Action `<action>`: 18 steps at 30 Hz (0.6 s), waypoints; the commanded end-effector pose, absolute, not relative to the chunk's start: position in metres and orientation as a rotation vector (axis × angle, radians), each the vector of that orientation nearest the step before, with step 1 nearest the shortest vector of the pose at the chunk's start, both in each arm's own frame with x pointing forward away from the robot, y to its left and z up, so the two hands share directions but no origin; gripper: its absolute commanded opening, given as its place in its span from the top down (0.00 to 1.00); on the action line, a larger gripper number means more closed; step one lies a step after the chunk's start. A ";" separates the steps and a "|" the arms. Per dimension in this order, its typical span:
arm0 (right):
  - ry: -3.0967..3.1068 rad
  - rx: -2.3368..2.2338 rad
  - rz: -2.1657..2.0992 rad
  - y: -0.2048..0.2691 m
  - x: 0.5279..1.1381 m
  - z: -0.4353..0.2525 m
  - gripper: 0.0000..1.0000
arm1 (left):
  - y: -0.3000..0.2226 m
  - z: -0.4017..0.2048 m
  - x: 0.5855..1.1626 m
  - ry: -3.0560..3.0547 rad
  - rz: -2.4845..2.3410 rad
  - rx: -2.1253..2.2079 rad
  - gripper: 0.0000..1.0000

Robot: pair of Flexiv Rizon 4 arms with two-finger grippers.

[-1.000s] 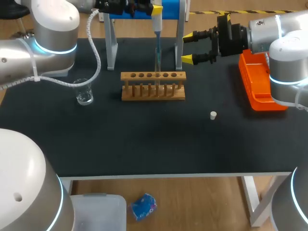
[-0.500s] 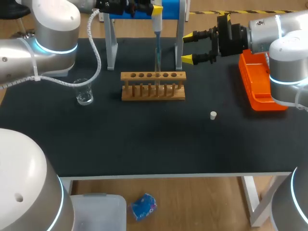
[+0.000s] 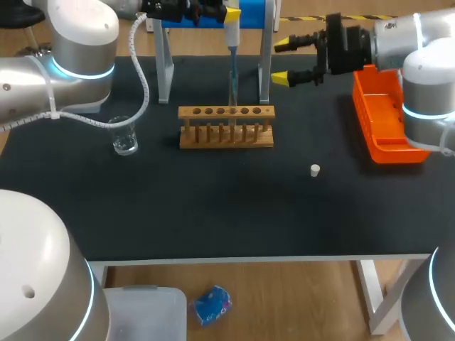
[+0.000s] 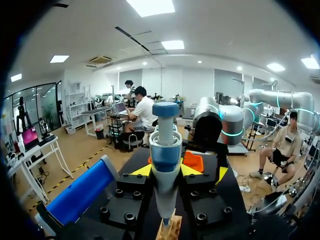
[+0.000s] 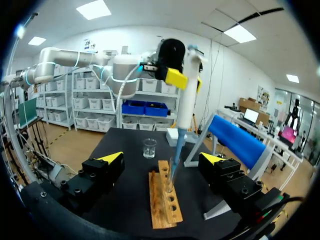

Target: Invert the test tube, pick up the pipette, mount the tip to pipette, aspirate from beaker and dispense into the tube, eject the tip, return the pipette, and cap with the stopper.

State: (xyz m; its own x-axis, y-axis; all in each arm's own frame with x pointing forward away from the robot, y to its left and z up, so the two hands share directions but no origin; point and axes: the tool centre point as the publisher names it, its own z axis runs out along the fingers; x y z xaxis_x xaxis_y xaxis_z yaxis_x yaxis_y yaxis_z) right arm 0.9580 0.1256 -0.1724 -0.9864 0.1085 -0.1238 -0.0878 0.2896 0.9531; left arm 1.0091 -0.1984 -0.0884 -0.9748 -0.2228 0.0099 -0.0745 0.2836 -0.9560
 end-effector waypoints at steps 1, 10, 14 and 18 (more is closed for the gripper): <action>2.399 -0.027 1.743 0.110 0.948 -0.131 0.00 | -0.199 -0.088 1.009 2.411 -1.787 -0.282 1.00; 2.426 -0.152 1.655 0.111 0.954 -0.050 0.00 | -0.199 -0.088 1.009 2.411 -1.787 -0.282 1.00; 2.440 -0.131 1.595 0.122 0.962 -0.030 0.00 | -0.199 -0.088 1.009 2.411 -1.787 -0.282 1.00; 2.465 -0.142 1.545 0.140 0.965 -0.017 0.00 | -0.199 -0.088 1.009 2.411 -1.787 -0.282 1.00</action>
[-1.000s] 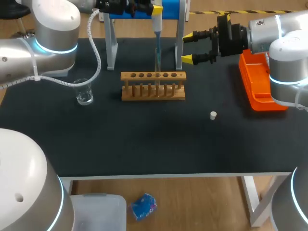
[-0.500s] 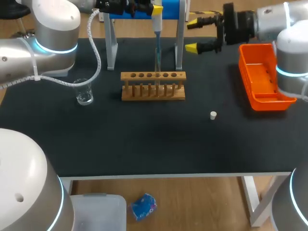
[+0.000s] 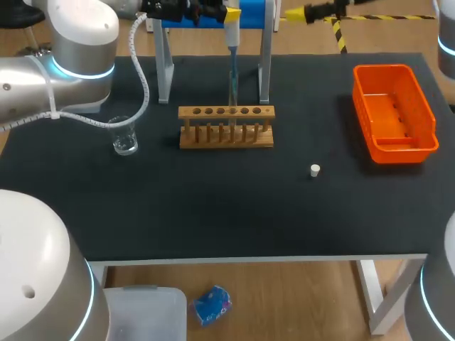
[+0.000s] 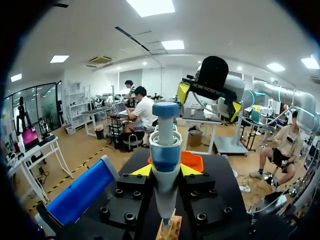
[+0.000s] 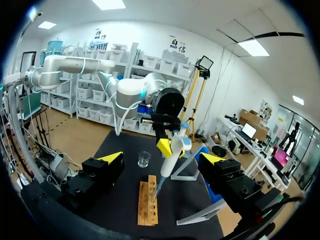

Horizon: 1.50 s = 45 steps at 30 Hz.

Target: Invert the test tube, pick up the pipette, mount the tip to pipette, aspirate from beaker and dispense into the tube, eject the tip, return the pipette, and cap with the stopper.

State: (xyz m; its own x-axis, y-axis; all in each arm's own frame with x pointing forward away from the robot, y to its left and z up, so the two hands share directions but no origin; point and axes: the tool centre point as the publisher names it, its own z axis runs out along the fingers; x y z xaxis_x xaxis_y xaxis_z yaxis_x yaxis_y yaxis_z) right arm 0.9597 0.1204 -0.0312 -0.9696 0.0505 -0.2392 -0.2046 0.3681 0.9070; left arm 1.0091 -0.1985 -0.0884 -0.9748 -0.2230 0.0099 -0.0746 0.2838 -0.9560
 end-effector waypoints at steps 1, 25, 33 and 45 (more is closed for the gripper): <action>2.468 -0.141 1.548 0.144 0.965 -0.015 0.00 | -0.199 -0.088 1.009 2.411 -1.787 -0.282 1.00; 2.496 -0.047 1.541 0.162 0.970 -0.012 0.00 | -0.199 -0.088 1.009 2.411 -1.787 -0.282 1.00; 2.517 -0.043 1.548 0.174 0.973 -0.010 0.00 | -0.199 -0.088 1.009 2.411 -1.787 -0.282 1.00; 2.505 0.013 1.597 0.198 0.989 0.001 1.00 | -0.199 -0.088 1.009 2.411 -1.787 -0.282 1.00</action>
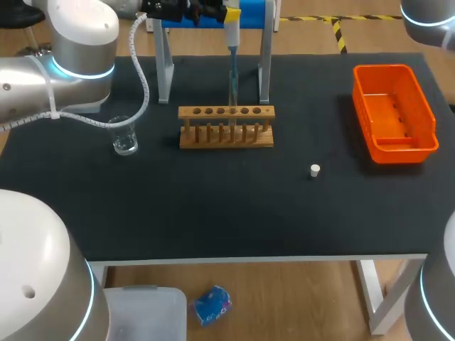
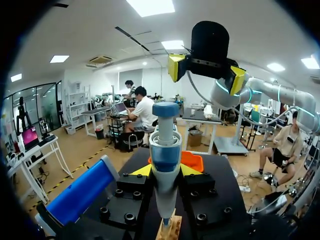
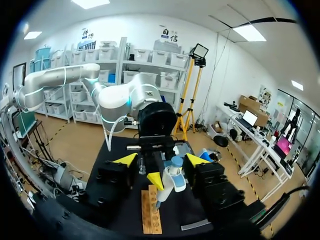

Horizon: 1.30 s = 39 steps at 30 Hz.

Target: Invert the test tube, pick up the pipette, mount the tip to pipette, aspirate from beaker and dispense into the tube, eject the tip, return the pipette, and cap with the stopper.

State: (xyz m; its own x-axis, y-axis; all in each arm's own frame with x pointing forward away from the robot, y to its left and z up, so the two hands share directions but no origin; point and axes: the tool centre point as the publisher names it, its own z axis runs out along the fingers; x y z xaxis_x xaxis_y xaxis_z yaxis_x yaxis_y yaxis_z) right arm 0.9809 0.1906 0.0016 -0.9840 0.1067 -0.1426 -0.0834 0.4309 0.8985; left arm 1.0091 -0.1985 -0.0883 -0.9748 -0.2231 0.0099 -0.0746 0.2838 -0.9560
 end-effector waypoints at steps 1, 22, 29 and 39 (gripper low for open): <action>2.505 0.013 1.597 0.199 0.990 0.001 1.00 | -0.199 -0.088 1.009 2.411 -1.787 -0.282 1.00; 2.513 0.020 1.622 0.208 0.998 0.000 1.00 | -0.199 -0.088 1.009 2.411 -1.787 -0.282 1.00; 2.524 0.020 1.617 0.212 0.999 -0.002 1.00 | -0.199 -0.088 1.009 2.411 -1.787 -0.282 1.00; 2.530 0.023 1.615 0.215 1.003 -0.006 1.00 | -0.199 -0.088 1.009 2.411 -1.787 -0.282 1.00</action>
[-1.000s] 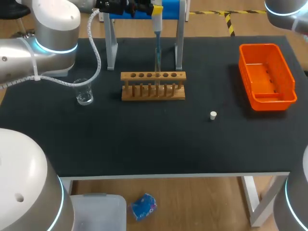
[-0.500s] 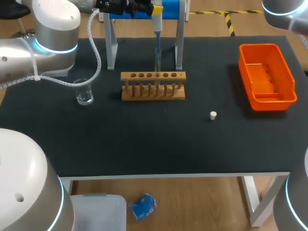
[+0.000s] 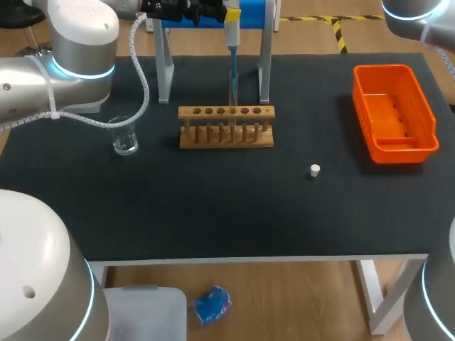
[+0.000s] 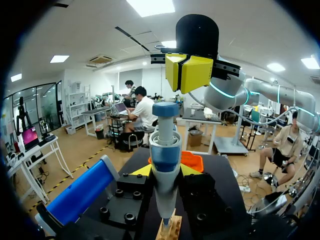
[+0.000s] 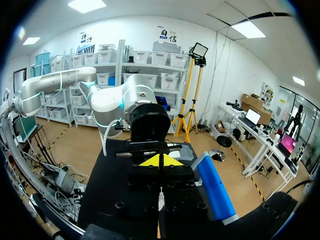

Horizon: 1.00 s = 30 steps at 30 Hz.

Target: Invert the test tube, pick up the pipette, mount the tip to pipette, aspirate from beaker and dispense into the tube, eject the tip, return the pipette, and cap with the stopper.

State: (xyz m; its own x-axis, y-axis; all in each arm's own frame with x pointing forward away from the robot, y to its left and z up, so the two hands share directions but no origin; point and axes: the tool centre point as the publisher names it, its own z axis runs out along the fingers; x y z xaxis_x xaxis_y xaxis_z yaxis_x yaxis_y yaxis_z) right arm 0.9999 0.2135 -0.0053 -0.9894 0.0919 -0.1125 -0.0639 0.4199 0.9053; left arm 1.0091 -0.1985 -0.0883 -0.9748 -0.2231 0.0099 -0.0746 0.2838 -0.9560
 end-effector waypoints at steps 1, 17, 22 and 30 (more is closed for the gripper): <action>2.531 0.024 1.615 0.215 1.003 -0.007 1.00 | -0.199 -0.088 1.009 2.411 -1.787 -0.282 1.00; 2.547 0.059 1.631 0.215 1.005 -0.014 1.00 | -0.199 -0.088 1.009 2.411 -1.787 -0.282 1.00; 2.550 0.069 1.636 0.215 1.004 -0.015 1.00 | -0.199 -0.088 1.009 2.411 -1.787 -0.282 1.00; 2.554 0.082 1.640 0.214 1.003 -0.017 1.00 | -0.199 -0.088 1.009 2.411 -1.787 -0.282 1.00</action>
